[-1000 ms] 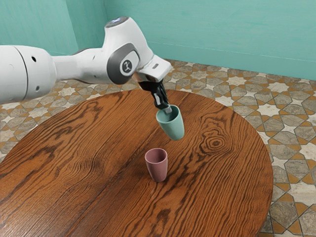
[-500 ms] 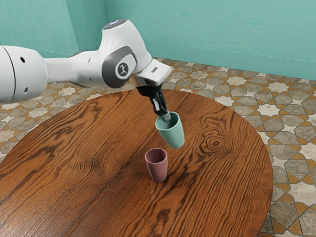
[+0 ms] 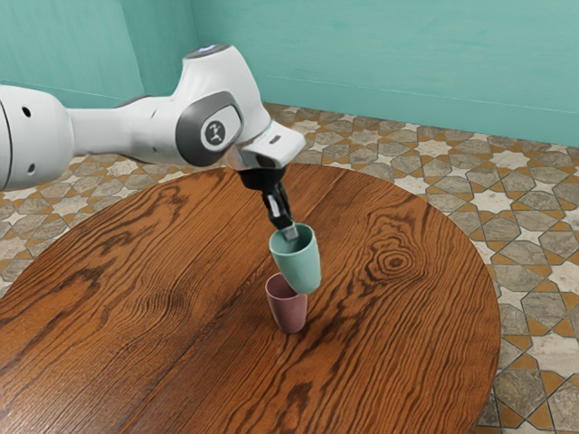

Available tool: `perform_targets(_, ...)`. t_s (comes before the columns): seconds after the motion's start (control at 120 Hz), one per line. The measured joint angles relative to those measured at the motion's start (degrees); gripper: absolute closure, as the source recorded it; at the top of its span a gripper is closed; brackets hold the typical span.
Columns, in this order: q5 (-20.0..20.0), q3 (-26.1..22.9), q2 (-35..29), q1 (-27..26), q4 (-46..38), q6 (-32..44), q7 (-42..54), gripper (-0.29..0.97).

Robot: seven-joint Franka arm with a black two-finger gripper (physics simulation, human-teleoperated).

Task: Place the left cup onto the right cup

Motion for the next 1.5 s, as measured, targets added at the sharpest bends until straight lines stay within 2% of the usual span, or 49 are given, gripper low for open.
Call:
perform_targets(0.258, 4.9, 0.1, 0.0, 0.6, 0.3, -2.9, -1.3, 0.79)
perform_targets(0.767, 10.3, 0.1, 2.2, 0.8, 2.1, -5.7, -2.4, 0.79)
perform_targets(1.5, 11.6, 0.5, 6.2, 1.0, 6.0, -6.1, -1.8, 0.79)
